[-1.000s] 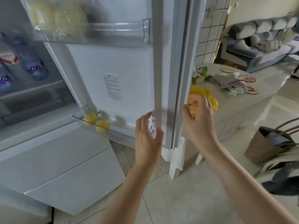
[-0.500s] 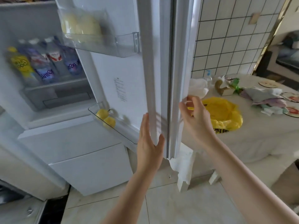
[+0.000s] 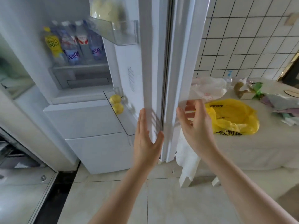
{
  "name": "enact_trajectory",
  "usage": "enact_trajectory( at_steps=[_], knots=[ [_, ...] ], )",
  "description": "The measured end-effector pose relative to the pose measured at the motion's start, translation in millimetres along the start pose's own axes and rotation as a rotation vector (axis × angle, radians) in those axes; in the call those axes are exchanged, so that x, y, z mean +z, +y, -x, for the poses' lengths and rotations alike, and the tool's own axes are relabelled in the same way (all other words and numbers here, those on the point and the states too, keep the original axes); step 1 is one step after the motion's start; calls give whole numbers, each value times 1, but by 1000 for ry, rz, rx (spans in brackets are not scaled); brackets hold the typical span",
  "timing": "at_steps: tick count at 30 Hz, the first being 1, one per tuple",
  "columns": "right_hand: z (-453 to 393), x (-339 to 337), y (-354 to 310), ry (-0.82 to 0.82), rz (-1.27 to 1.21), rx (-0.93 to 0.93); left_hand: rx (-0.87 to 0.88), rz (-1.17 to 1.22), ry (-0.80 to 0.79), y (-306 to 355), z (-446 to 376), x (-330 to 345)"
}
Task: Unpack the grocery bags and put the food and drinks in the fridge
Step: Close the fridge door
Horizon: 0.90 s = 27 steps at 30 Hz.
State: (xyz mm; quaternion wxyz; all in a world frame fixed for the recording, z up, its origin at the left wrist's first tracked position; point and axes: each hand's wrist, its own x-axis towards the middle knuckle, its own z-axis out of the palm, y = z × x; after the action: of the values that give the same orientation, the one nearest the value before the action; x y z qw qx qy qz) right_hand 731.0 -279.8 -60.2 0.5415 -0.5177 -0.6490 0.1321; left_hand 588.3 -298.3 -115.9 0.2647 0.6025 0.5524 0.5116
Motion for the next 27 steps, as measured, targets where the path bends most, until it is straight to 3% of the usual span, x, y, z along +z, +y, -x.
enact_trajectory(
  at_steps=[7,16,27],
  knots=[
    [26,41,-35,-40,-77,-73,9,9,94,-25,8,-50],
    [52,122,-105,-187,-214,-112,40,65,36,-58,12,-153],
    [73,243,-173,-176,-194,-91,19,230,-6,-119,-5,-267]
  ],
)
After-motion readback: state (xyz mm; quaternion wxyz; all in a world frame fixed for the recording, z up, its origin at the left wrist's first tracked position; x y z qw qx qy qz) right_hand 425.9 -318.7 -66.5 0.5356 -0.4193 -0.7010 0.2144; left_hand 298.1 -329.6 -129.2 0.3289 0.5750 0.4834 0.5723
